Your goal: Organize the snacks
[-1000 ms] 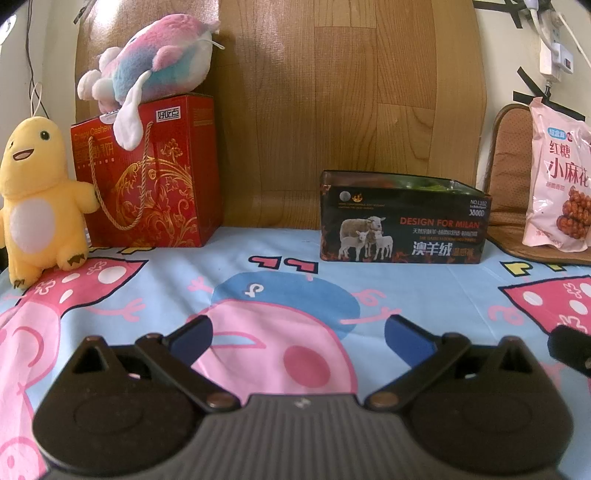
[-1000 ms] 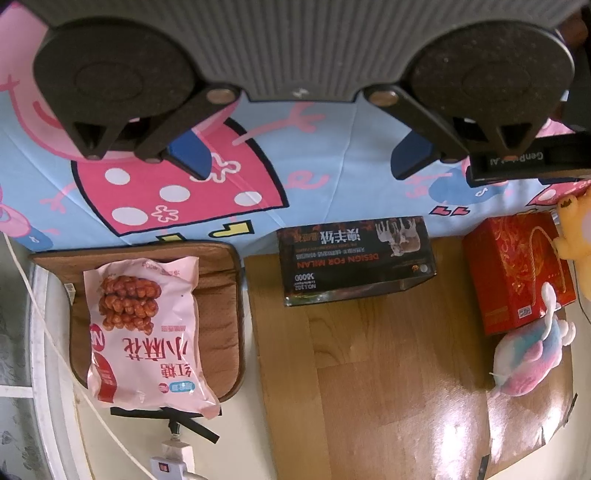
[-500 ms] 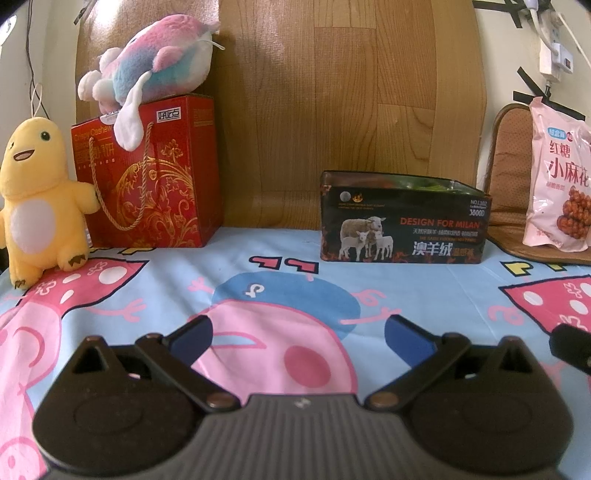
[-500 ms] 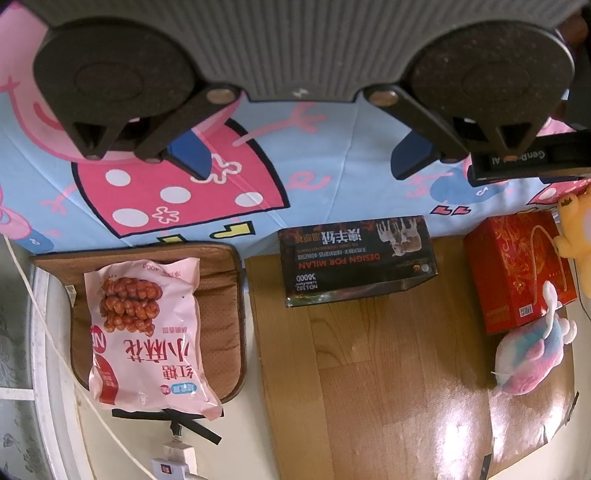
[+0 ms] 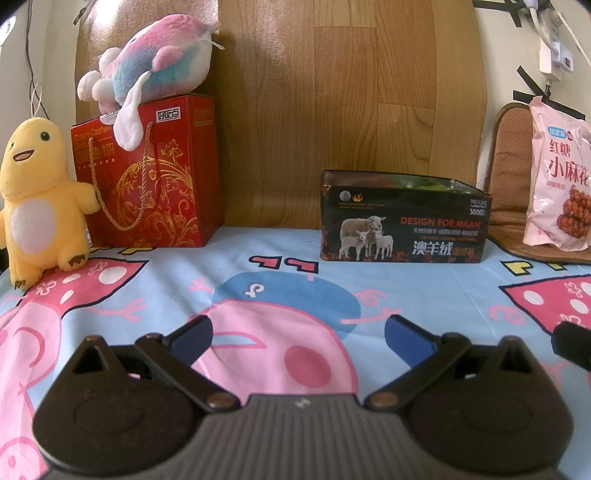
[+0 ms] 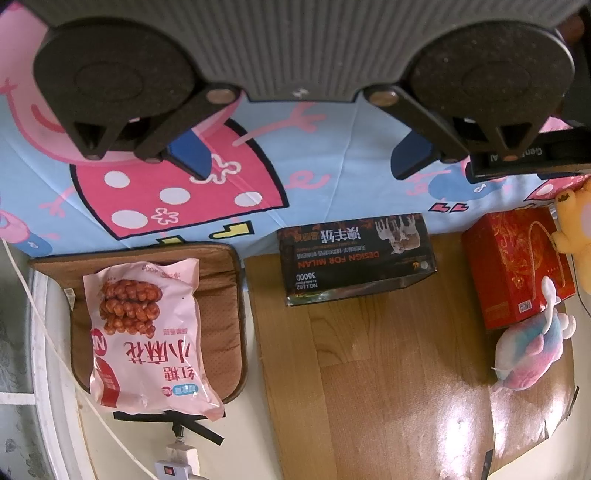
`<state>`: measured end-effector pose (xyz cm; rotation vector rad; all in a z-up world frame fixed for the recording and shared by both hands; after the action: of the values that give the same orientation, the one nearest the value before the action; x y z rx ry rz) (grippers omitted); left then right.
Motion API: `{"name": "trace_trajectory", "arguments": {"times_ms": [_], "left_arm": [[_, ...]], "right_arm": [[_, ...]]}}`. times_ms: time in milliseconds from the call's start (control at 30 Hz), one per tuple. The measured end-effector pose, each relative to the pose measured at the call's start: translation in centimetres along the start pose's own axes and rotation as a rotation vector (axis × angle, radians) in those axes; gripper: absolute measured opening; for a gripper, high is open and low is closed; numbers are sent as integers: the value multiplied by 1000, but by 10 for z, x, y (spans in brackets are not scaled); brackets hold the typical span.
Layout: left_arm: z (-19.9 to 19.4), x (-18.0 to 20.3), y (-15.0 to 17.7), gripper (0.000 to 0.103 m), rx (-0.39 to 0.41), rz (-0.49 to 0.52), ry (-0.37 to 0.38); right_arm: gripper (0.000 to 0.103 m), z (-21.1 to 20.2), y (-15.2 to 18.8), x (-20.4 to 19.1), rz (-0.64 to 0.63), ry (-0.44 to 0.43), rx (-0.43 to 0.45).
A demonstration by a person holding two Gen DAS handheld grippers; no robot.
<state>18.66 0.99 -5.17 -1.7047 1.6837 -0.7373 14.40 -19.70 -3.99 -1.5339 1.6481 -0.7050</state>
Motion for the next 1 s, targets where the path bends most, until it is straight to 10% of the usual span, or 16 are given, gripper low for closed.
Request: {"name": "trace_trajectory", "arguments": {"times_ms": [1000], "left_arm": [[-4,0,0,103,17,-3,-10]], "right_arm": [[103,-3,-1,1,-14,20,15]]}}
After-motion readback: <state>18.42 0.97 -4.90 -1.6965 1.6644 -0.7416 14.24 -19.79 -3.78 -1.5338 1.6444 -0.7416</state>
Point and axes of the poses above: each gripper's, at about its wrist camera, not at the fingertips, and z roughly the way its jaws point, x to its right, y to its underside, the point moved 10 cm from there along z, roughly the way its jaws point, and after that the axes turned 11 degrees about -x, right-handed, at the moved point
